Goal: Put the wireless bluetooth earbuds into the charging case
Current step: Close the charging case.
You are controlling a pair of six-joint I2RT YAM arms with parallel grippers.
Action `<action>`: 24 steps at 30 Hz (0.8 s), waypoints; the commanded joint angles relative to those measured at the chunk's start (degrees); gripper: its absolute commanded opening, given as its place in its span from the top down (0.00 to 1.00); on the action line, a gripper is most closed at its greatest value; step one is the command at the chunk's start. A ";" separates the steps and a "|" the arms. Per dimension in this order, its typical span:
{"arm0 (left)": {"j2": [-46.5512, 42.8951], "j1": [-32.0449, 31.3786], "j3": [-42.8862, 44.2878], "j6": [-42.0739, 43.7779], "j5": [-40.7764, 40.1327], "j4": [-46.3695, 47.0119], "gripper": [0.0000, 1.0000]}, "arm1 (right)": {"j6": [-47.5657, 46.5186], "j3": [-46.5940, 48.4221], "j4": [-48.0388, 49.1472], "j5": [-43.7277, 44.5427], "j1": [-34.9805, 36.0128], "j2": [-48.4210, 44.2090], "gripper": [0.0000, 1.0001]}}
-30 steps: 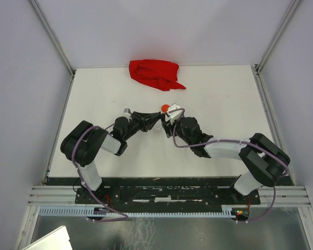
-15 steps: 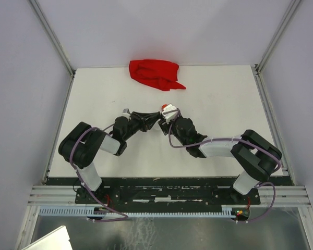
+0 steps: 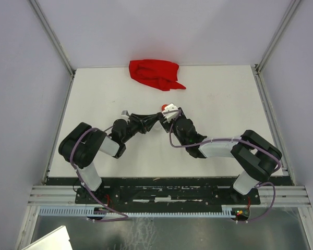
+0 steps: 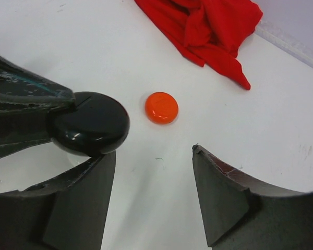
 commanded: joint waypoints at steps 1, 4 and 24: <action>0.39 0.51 -0.33 1.57 1.04 2.44 0.97 | 3.40 0.61 -1.63 6.58 -0.26 -4.07 0.31; 0.43 2.19 1.18 6.13 0.83 -0.88 0.97 | 10.79 5.53 -18.21 9.74 -0.92 -6.69 0.28; 4.97 10.06 17.74 35.29 -12.39 -29.11 0.97 | 17.37 10.46 -37.31 3.93 -3.80 -16.29 0.25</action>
